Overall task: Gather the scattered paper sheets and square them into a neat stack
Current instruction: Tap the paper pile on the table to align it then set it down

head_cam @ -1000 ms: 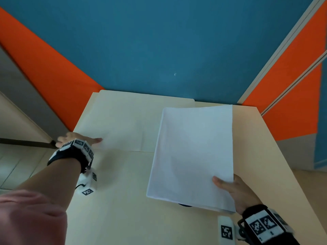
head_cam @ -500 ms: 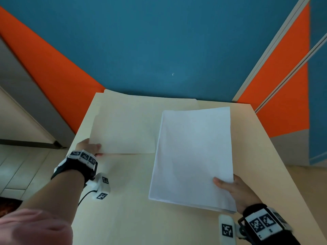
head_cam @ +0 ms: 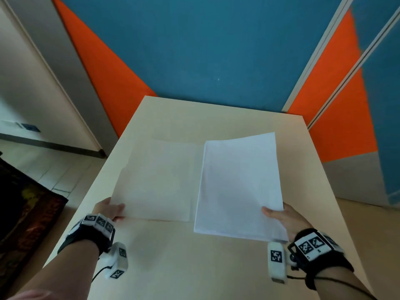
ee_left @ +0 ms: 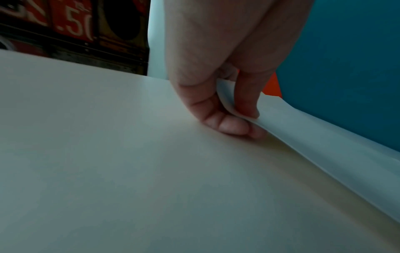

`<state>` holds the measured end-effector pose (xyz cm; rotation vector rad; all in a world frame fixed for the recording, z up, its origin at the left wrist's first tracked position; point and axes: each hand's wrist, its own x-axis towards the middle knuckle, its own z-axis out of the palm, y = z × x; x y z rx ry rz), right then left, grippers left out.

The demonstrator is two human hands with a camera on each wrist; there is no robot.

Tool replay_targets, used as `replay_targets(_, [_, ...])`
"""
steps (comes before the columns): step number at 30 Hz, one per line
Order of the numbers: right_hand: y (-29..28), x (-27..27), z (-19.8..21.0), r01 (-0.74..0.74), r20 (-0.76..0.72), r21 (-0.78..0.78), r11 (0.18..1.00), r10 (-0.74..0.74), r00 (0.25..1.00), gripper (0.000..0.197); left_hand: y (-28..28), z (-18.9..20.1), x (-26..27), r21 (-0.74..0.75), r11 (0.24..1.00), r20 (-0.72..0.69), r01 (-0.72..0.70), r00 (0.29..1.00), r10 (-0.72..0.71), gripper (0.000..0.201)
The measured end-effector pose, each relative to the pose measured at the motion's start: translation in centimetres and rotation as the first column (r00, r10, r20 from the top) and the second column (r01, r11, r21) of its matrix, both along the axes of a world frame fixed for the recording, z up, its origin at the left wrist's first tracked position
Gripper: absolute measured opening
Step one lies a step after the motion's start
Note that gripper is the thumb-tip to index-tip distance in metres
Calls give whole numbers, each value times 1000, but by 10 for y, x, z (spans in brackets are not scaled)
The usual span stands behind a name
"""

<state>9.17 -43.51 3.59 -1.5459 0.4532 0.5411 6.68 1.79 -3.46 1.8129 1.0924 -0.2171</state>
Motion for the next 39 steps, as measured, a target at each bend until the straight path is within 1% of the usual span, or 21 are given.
replay_targets(2, [-6,-11,-2,-16,-5,-8,1000,16,1000,72,4,-3,-24,-16,999,10,-37,999,37,5])
replay_targets(6, [-7,-25,-5,-33,-45,-9,999,32,998,75,9,-5,-50,-29,997,20,-66,998,67,16])
replay_targets(7, [-5,-27,-7,-28,-57,-4,1000,27,998,72,10,-4,-52,-21,997,11,-71,997,71,14])
replay_targets(9, [0,-28,-10,-16,-68,-1,1000,16,998,50,11,-1,-52,-3,998,-17,-68,998,68,7])
replay_targets(10, [3,-28,-13,-10,-70,-5,1000,10,998,48,11,0,-51,0,998,-16,-62,998,62,9])
replay_targets(12, [10,-25,-18,-6,-80,-20,1000,4,997,55,12,0,-48,3,998,-14,-64,998,64,20])
replay_targets(14, [19,-20,-20,-7,-86,-17,1000,5,996,43,13,0,-46,3,998,-8,-60,998,60,19])
replay_targets(15, [22,-17,-22,-12,-88,-19,1000,11,996,42,14,1,-45,2,998,-12,-69,998,69,27])
replay_targets(16, [25,-15,-24,-18,-92,-32,999,15,996,48,17,-3,-44,7,998,-15,-61,998,61,37])
replay_targets(17, [27,-14,-25,-32,-88,-40,999,28,996,62,19,-4,-44,10,999,-17,-44,999,44,42])
replay_targets(19, [28,-8,-32,-51,-62,-49,997,48,997,92,26,-8,-39,3,999,-4,-45,999,45,25])
replay_targets(20, [27,-5,-35,-64,-64,-52,997,61,996,99,27,-8,-38,6,999,-10,-44,999,44,12])
replay_targets(21, [26,-1,-41,-70,-66,-52,996,66,996,101,29,-8,-37,10,999,-6,-39,999,39,10])
replay_targets(23, [22,5,-49,-89,-72,-50,995,85,994,103,31,-11,-37,15,999,-6,-32,999,32,24])
replay_targets(27, [21,14,-57,-119,-79,-46,992,115,990,111,35,-16,-37,9,1000,-12,-5,1000,6,21])
replay_targets(29, [21,17,-59,-117,-82,-26,993,115,990,107,35,-16,-36,18,1000,0,11,1000,-11,4])
replay_targets(32, [26,17,-56,-129,-95,-38,991,124,988,99,36,-16,-36,18,1000,-29,17,999,-17,12])
replay_targets(34, [32,15,-47,-110,-124,-59,992,102,987,71,37,-12,-38,0,999,-32,42,999,-42,6])
replay_targets(36, [33,14,-44,-109,-138,-100,989,95,986,50,39,-7,-38,-29,997,19,64,998,-64,15])
replay_targets(37, [33,14,-44,-118,-134,-116,986,103,986,47,37,1,-39,-70,996,80,48,996,-43,19])
replay_targets(39, [32,15,-46,-129,-107,-150,980,114,988,46,31,23,-38,-250,968,239,10,970,52,22])
